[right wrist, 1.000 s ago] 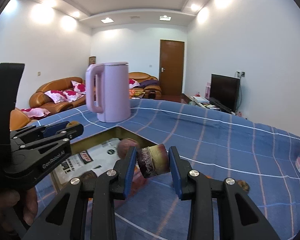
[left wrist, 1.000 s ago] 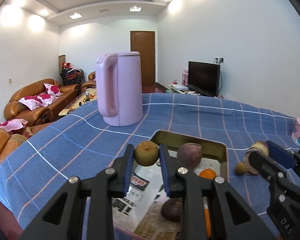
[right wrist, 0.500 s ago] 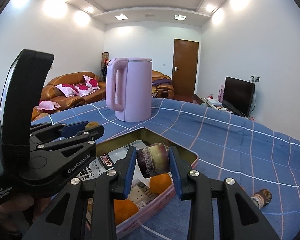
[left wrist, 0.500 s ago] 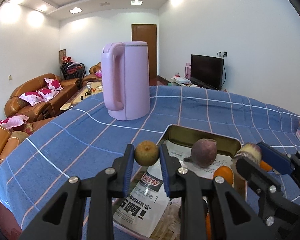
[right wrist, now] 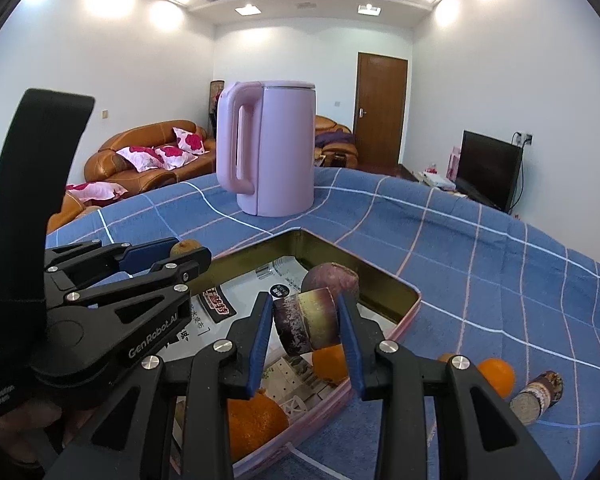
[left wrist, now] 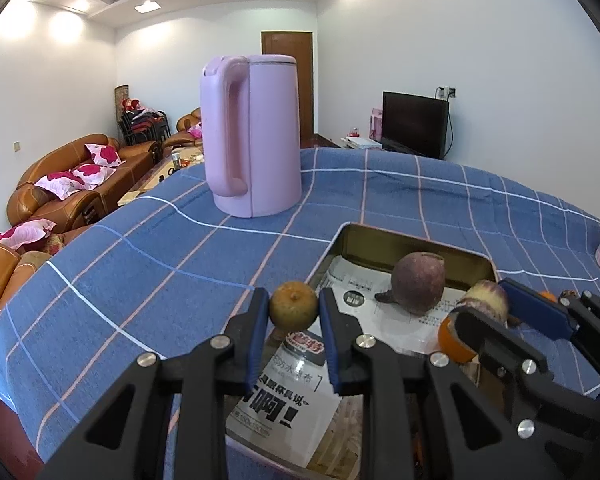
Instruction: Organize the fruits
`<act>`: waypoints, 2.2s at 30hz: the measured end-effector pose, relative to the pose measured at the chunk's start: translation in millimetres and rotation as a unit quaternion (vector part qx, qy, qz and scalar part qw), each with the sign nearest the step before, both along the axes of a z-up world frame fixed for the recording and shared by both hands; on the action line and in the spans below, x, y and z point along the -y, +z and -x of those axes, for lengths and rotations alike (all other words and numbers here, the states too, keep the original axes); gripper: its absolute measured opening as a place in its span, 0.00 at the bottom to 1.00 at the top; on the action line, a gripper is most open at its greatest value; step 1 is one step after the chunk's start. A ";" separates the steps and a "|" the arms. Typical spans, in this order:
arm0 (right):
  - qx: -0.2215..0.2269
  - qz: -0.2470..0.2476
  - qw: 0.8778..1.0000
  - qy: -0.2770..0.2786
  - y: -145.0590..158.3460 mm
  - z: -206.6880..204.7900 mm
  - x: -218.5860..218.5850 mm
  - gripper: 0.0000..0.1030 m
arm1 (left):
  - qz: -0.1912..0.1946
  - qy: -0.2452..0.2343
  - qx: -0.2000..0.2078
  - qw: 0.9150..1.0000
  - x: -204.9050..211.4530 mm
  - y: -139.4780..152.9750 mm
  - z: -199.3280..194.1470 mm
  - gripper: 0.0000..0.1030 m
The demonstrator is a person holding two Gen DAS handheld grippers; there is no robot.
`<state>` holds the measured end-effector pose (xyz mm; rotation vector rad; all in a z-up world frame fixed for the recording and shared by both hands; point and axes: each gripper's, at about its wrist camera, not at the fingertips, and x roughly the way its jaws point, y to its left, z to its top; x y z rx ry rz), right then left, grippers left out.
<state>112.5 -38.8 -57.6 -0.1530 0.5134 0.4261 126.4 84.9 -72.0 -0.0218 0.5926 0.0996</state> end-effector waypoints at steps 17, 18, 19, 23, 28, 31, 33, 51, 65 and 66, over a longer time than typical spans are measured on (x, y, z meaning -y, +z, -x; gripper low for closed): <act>0.004 0.000 0.998 -0.056 9.8 13.0 57.4 0.51 | -0.009 -0.030 0.018 0.999 30.1 11.7 19.2 0.64; 0.006 0.006 0.998 -0.069 11.1 15.1 70.3 0.51 | -0.010 -0.035 0.018 0.999 34.5 12.0 19.9 0.64; 0.007 0.009 0.997 -0.076 11.2 15.8 78.9 0.51 | -0.011 -0.039 0.018 0.999 37.8 12.2 19.8 0.64; 0.003 0.029 0.992 -0.126 7.9 15.6 125.3 0.51 | -0.012 -0.049 0.018 0.999 50.3 13.3 20.9 0.67; -0.013 0.026 0.986 -0.163 1.2 10.7 165.1 0.51 | -0.011 -0.065 0.011 0.998 69.6 12.8 18.7 0.67; -0.023 0.023 0.986 -0.164 -0.6 6.7 173.4 0.51 | -0.015 -0.076 0.009 0.997 82.3 13.5 18.0 0.67; -0.031 0.024 0.986 -0.159 -2.8 2.7 172.1 0.51 | -0.020 -0.082 0.011 0.996 90.2 14.8 18.1 0.67; -0.122 0.027 0.985 -0.117 -23.9 -28.8 170.0 0.41 | -0.042 -0.114 -0.005 0.993 131.5 12.5 4.3 0.67; -0.061 0.000 0.977 -0.202 -8.3 -7.0 195.6 0.34 | -0.044 -0.152 -0.031 0.987 170.0 5.5 -7.3 0.67; -0.059 -0.002 0.975 -0.212 -7.6 -6.5 199.5 0.34 | -0.044 -0.155 -0.035 0.986 174.1 4.4 -9.2 0.67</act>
